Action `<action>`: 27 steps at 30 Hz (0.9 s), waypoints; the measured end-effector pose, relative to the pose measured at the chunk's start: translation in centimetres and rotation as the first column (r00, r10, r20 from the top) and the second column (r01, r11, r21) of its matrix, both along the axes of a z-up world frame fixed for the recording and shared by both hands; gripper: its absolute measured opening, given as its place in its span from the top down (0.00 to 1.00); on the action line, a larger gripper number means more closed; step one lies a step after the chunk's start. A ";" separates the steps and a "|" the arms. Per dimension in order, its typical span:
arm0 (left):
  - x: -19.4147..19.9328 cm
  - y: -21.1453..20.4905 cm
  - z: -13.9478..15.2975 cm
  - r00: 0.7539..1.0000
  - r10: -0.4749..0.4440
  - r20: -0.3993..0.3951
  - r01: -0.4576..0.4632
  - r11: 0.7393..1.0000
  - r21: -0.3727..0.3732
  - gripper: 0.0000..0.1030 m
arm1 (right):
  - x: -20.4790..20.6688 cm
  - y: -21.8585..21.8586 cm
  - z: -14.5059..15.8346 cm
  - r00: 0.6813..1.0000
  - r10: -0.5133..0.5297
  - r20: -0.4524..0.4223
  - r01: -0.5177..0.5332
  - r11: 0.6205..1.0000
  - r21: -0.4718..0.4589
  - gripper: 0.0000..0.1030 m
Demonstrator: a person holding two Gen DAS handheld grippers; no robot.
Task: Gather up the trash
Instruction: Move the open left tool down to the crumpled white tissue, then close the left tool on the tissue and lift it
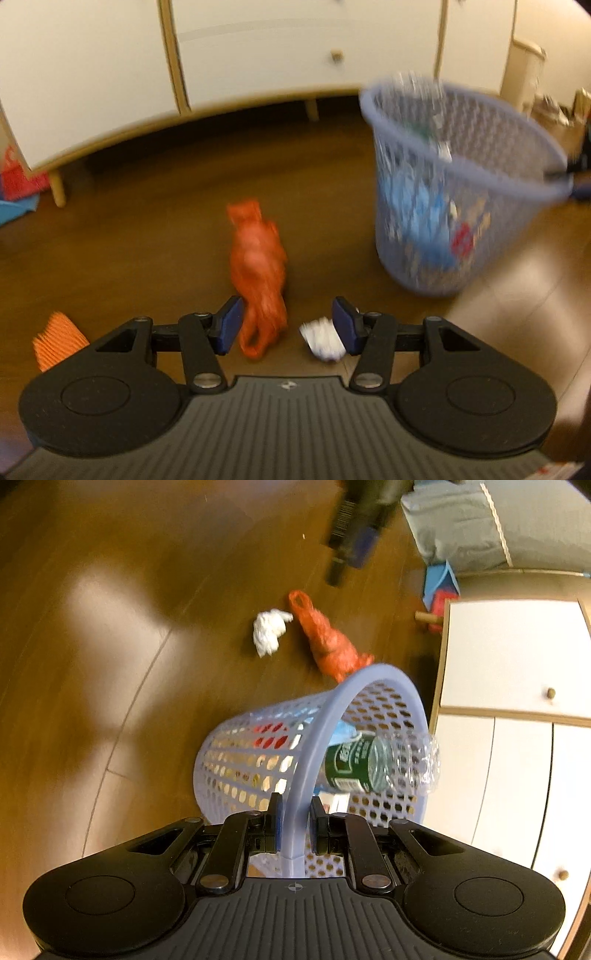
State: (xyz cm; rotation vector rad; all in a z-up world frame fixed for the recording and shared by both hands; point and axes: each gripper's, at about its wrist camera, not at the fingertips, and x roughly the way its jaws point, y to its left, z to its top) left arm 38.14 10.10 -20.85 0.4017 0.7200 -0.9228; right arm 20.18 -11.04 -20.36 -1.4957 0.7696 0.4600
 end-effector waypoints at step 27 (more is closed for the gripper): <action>-1.4 -8.5 -10.7 0.971 -0.228 0.064 0.208 0.951 0.228 0.67 | 0.8 -0.5 -0.6 0.997 -0.071 0.025 0.070 0.997 0.014 0.90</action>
